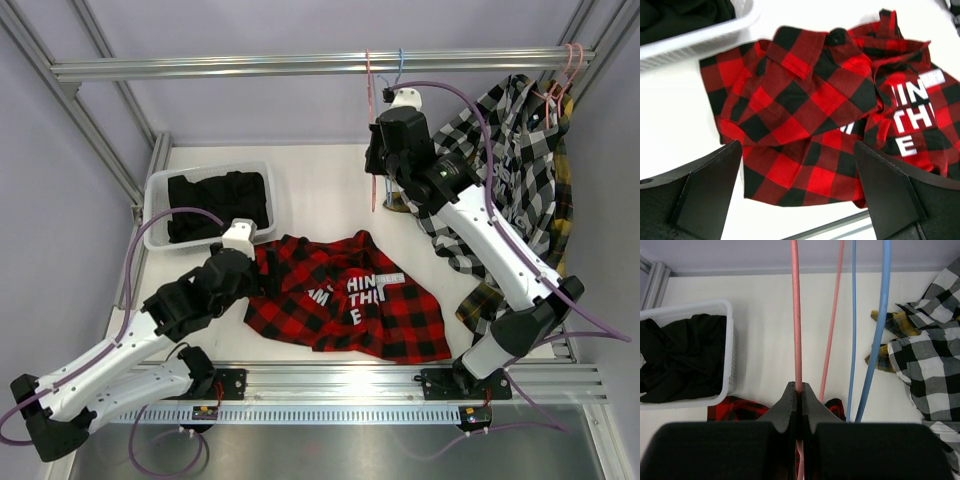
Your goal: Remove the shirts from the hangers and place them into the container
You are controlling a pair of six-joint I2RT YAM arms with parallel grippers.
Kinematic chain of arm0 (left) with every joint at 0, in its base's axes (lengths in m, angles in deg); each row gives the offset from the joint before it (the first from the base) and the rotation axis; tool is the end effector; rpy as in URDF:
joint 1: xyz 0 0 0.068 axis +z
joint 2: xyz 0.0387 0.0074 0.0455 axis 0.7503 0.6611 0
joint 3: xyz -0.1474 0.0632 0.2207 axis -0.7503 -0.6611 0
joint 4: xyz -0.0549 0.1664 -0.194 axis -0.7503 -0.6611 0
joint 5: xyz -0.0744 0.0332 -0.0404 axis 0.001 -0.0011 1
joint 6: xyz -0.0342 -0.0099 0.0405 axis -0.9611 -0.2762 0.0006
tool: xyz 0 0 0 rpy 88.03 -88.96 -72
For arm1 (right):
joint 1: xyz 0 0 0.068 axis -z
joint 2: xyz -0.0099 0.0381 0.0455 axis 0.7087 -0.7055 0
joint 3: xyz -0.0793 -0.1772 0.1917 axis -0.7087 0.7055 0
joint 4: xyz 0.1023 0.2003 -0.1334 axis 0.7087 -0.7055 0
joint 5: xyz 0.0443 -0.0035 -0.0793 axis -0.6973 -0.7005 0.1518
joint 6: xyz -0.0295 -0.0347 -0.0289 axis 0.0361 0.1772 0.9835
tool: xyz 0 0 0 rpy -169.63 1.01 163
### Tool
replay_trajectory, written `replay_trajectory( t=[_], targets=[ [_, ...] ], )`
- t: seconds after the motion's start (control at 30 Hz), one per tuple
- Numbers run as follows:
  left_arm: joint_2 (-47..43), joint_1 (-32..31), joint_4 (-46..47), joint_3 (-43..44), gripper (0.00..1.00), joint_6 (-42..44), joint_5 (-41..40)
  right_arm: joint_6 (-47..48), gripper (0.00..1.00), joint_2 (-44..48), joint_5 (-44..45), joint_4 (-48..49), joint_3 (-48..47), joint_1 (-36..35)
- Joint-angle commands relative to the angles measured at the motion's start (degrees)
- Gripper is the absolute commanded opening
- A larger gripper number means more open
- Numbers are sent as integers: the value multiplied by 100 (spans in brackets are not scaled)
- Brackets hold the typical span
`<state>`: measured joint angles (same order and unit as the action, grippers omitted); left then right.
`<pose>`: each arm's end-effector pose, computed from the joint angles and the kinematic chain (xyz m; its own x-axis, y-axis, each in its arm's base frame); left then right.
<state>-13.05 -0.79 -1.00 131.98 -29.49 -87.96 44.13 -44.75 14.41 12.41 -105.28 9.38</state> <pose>0.1140 -0.1113 0.2996 -0.5780 -0.0407 -0.8150 0.2276 0.9511 -0.2089 0.2866 0.1912 0.4515 -0.4292 0.0586 -0.9013 -0.1697 0.9749 0.1442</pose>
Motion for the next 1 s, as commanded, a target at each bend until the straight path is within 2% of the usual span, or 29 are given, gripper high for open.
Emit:
replay_trajectory(
  t=[0.0,0.1,0.17,0.2,0.23,0.27,0.4,0.43,0.6,0.77,0.97],
  targets=[
    [124,-7,385,-74,99,-83,309,-459,0,420,484,127,340,103],
    [327,-7,604,-109,99,-48,529,-503,0,604,756,179,577,94],
    [573,-7,832,-126,99,13,782,-442,8,684,792,206,639,94],
    [687,-7,903,-118,99,22,854,-389,24,763,731,241,639,103],
    [914,-7,991,-126,99,22,959,-302,34,807,678,267,639,94],
    [1021,-7,1183,-127,99,14,1117,-266,56,860,573,285,665,103],
    [1574,-25,1694,-109,99,-118,1452,-169,95,1307,405,347,885,94],
    [1706,-34,1791,-83,99,-127,1496,-143,98,1395,388,338,929,94],
    [2752,-200,2187,268,99,-180,1452,42,99,2264,247,390,1517,94],
    [3892,-490,2485,760,99,-197,1066,138,99,3292,255,539,2343,94],
    [4905,-701,3013,1077,99,-346,934,226,99,3918,291,286,2933,103]
  ],
)
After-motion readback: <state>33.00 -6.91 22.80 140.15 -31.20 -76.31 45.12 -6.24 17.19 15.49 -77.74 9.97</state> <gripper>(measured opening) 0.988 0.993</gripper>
